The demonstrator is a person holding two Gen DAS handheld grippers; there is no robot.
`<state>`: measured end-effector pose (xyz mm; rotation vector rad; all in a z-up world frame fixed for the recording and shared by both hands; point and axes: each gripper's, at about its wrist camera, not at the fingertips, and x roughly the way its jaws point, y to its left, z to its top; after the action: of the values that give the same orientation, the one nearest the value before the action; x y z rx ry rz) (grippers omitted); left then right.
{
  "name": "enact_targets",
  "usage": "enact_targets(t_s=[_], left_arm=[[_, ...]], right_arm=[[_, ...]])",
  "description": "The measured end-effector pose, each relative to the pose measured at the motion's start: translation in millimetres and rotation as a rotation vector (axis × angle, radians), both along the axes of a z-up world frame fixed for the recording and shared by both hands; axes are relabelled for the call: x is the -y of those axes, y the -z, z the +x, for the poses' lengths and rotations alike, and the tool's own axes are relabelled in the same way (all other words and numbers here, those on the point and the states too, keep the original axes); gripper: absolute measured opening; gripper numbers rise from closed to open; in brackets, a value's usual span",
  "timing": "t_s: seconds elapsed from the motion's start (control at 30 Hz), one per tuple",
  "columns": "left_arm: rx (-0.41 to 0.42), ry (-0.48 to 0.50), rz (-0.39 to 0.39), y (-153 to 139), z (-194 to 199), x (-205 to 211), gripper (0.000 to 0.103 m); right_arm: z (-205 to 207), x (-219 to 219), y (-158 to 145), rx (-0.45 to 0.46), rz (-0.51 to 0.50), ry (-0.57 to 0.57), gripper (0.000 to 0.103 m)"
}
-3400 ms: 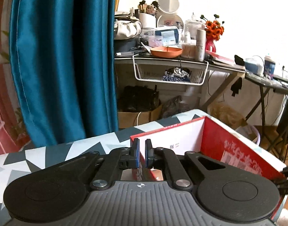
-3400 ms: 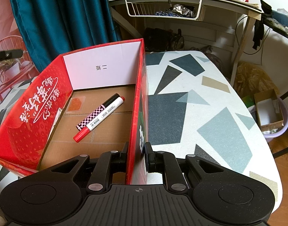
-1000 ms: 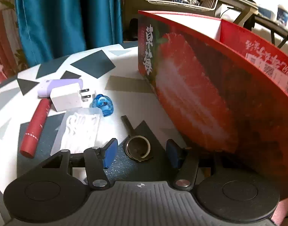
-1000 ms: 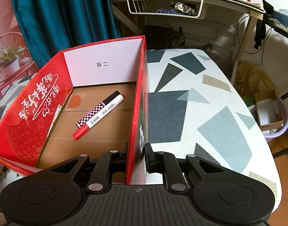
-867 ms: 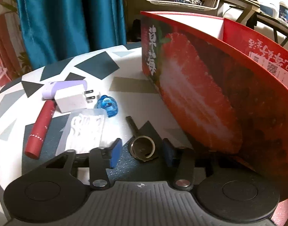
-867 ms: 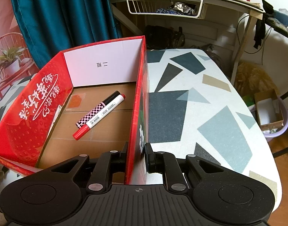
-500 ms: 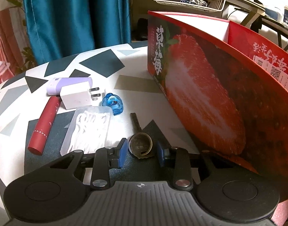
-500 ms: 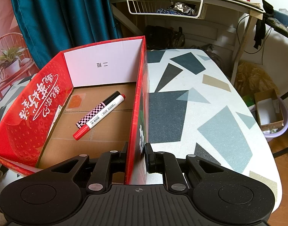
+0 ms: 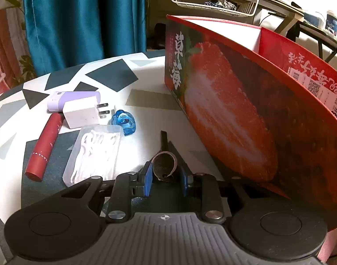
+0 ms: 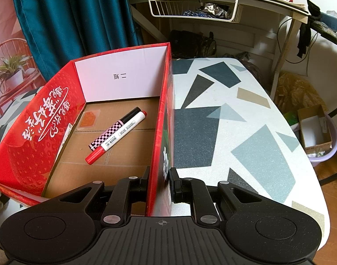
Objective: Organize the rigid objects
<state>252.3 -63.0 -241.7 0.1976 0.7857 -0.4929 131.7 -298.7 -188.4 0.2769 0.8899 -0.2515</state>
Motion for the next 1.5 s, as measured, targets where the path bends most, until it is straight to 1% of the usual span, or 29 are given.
enact_targets(t_s=[0.2, 0.4, 0.53, 0.67, 0.77, 0.87, 0.97, 1.07, 1.13, 1.23, 1.33, 1.5], left_arm=[[0.039, -0.025, -0.006, -12, 3, -5, 0.028], [0.104, -0.042, -0.046, -40, 9, -8, 0.028], [0.159, -0.031, -0.081, -67, 13, -7, 0.028], [0.236, 0.022, -0.103, -99, 18, 5, 0.028], [0.291, 0.094, -0.099, -119, 22, 22, 0.028], [0.306, 0.198, -0.070, -128, 25, 45, 0.028], [0.292, 0.273, -0.010, -121, 32, 69, 0.028], [0.236, 0.292, 0.017, -110, 44, 85, 0.028], [0.182, 0.300, 0.016, -102, 52, 92, 0.028], [0.137, 0.310, 0.009, -95, 56, 93, 0.028], [0.089, 0.357, 0.017, -87, 61, 97, 0.028], [0.063, 0.390, 0.015, -81, 61, 103, 0.028]], right_arm=[[0, 0, 0, 0.000, 0.000, 0.000, 0.014], [1, -1, 0, -0.001, 0.000, 0.000, 0.014], [0, 0, 0, 0.000, 0.000, 0.000, 0.014], [0, 0, 0, -0.001, 0.000, 0.000, 0.014], [0, 0, 0, -0.001, 0.000, 0.000, 0.014], [0, 0, 0, -0.001, -0.001, -0.001, 0.014], [0, 0, 0, -0.001, 0.000, 0.000, 0.014], [1, 0, 0, -0.001, 0.000, -0.001, 0.014], [1, 0, 0, -0.002, -0.001, -0.001, 0.014], [0, 0, 0, -0.002, -0.001, -0.002, 0.014], [0, 0, 0, -0.002, -0.002, -0.002, 0.014], [0, 1, 0, -0.003, 0.000, -0.002, 0.014]])
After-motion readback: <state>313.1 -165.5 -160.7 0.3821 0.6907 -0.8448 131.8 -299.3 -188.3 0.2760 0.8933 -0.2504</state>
